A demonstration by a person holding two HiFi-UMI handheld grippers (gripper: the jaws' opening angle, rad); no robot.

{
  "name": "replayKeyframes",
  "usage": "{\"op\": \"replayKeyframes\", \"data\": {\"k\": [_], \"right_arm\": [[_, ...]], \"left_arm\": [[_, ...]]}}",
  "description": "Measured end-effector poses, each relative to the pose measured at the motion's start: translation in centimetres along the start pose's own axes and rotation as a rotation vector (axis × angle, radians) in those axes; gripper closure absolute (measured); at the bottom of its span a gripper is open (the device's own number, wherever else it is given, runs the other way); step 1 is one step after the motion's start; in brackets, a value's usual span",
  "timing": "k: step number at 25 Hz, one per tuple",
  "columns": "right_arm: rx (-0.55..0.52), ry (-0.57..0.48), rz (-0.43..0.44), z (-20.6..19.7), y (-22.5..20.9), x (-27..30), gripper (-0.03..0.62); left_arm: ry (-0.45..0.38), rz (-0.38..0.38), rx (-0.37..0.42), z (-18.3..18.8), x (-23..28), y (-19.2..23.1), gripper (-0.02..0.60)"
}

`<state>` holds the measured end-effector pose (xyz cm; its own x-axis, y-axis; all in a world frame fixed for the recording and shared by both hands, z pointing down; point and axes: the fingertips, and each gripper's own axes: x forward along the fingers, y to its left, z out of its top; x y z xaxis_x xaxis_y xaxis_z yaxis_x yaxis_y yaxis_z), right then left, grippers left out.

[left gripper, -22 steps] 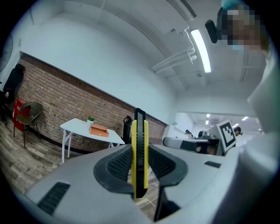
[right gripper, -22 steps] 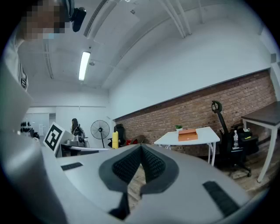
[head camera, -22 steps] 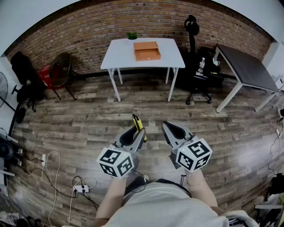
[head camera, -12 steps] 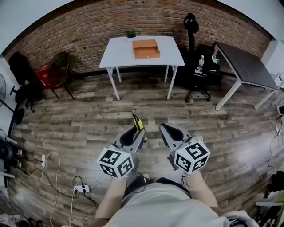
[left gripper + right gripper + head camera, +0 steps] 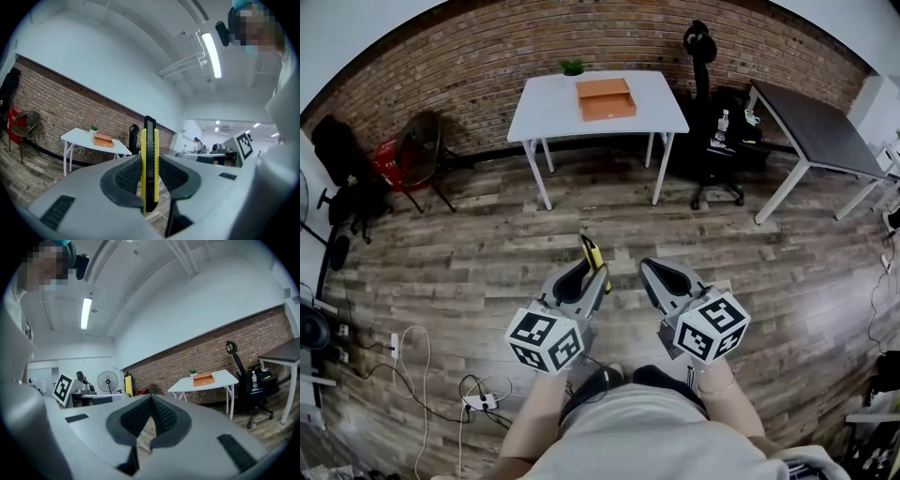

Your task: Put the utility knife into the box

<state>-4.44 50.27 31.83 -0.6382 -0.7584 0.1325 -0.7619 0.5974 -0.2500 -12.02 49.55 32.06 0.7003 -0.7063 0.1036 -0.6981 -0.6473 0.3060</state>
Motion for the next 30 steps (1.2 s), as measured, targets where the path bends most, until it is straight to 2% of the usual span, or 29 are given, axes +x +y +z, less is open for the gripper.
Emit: {"op": "replayKeyframes", "data": {"k": [4,7,13,18,24,30], "right_arm": [[0.001,0.015,-0.036,-0.9,0.3,0.1,0.595],[0.032,0.021,-0.042,-1.6,0.3,-0.1,0.595],[0.046,0.015,-0.083,-1.9,-1.2,1.2,0.595],[0.087,-0.025,-0.049,-0.9,-3.0,3.8,0.595],[0.086,-0.033,-0.041,0.6,-8.5,8.7,0.595],[0.09,-0.041,-0.013,3.8,-14.9,14.4,0.595]], "left_arm": [[0.021,-0.043,0.007,-0.7,0.1,0.3,0.469],[0.026,-0.057,-0.015,-1.3,0.3,0.3,0.469],[0.026,-0.04,-0.055,-1.7,1.2,1.9,0.469],[0.021,-0.012,-0.067,-1.2,3.2,4.7,0.469],[0.009,0.017,-0.026,0.6,8.2,8.4,0.469],[-0.003,0.044,-0.012,4.1,14.8,12.4,0.469]]}}
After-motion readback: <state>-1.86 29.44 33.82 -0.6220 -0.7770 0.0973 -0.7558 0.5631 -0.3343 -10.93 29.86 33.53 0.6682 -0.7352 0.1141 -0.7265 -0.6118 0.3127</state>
